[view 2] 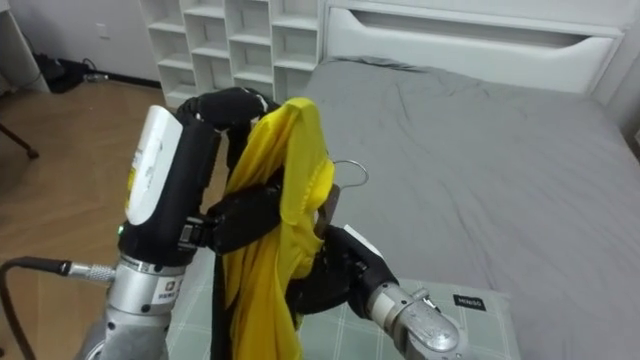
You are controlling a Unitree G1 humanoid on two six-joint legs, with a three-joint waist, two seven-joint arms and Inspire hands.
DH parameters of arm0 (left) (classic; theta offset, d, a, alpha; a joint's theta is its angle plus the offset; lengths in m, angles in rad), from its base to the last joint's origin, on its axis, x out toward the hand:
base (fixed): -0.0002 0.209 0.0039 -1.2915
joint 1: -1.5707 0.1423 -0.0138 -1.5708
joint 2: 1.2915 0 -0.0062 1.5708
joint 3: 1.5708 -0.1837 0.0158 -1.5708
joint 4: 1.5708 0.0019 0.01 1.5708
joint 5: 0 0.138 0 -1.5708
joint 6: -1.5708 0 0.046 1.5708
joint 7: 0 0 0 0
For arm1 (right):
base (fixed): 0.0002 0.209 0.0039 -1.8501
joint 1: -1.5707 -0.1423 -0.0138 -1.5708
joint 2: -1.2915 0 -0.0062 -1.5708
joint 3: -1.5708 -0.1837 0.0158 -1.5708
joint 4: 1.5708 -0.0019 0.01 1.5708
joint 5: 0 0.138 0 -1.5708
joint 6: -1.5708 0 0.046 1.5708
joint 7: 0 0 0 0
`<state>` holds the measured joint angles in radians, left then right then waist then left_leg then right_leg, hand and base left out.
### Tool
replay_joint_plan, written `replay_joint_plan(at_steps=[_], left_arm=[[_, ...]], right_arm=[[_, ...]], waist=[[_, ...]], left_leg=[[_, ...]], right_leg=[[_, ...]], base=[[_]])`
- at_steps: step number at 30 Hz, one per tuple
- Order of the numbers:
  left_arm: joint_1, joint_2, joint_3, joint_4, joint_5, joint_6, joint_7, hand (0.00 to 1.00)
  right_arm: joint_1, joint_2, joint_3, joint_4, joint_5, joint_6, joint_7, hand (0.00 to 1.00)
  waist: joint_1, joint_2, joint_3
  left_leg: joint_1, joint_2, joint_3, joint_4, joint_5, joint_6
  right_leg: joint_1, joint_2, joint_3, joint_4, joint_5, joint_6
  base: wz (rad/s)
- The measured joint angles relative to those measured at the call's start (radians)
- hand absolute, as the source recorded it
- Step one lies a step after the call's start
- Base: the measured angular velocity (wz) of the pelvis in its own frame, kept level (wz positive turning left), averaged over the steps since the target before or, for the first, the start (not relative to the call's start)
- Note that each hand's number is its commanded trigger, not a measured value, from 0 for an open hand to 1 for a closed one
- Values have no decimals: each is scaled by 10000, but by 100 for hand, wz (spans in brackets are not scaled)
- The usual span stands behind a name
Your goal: Hang clothes
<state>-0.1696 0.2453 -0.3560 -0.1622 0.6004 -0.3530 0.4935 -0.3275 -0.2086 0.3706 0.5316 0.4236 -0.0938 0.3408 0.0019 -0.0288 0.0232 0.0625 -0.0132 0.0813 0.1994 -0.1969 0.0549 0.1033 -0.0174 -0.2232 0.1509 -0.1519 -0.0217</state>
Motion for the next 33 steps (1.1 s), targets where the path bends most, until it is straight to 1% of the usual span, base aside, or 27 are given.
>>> replay_joint_plan(at_steps=[4,8,17,21,23,25,28,30,31,33], left_arm=[[1,-4,5,12,3,37,53,100],[7,19,3,10,3,50,42,100],[127,15,4,44,21,56,34,100],[162,67,14,50,167,81,-18,100],[161,34,10,55,345,93,-22,100],[161,-5,11,65,479,132,-8,100],[161,-14,-2,255,476,144,56,100],[163,55,-9,280,637,292,20,100],[170,85,-13,294,662,297,-8,100],[242,93,-24,426,692,277,-47,100]], right_arm=[[1,3,0,1,0,0,-72,100],[0,30,-5,2,-2,0,-367,100],[5,49,-13,107,-25,0,-458,100],[4,33,-151,131,-395,71,-459,100],[4,60,-442,132,-797,76,-485,100],[4,78,-635,133,-1087,76,-561,100],[3,33,-868,131,-2013,76,-857,100],[3,-20,-955,130,-3276,76,-1190,100],[3,-3,-1031,133,-3667,76,-1233,100],[4,-16,-1276,149,-4979,76,-1516,100]], waist=[[16,15,-9],[37,68,-28],[25,207,-6],[1,282,-12],[-9,332,-18],[-63,338,-21],[-95,338,-22],[-192,337,-22],[-211,336,-21],[-270,329,-22]], left_leg=[[16,-1,-1,52,1,1],[62,1,-1,60,2,1],[192,3,-2,-9,1,0],[189,3,-23,-27,0,0],[203,2,-22,-6,1,0],[190,1,-22,36,1,1],[197,4,-22,17,1,1],[188,4,-24,-15,1,0],[183,2,-23,-16,1,0],[191,-3,-3,2,2,2]], right_leg=[[33,-15,7,3,2,-2],[30,-22,-1,-3,1,-2],[161,-17,4,-6,1,-2],[155,-16,-7,-6,1,-2],[167,-13,-6,-6,2,-2],[176,-19,-1,-2,2,-3],[168,-12,33,-1,2,-3],[103,0,17,5,2,-3],[96,1,15,8,2,-3],[100,-16,21,14,2,-3]], base=[[0],[0],[0],[0],[0],[0],[0],[0],[0],[0]])
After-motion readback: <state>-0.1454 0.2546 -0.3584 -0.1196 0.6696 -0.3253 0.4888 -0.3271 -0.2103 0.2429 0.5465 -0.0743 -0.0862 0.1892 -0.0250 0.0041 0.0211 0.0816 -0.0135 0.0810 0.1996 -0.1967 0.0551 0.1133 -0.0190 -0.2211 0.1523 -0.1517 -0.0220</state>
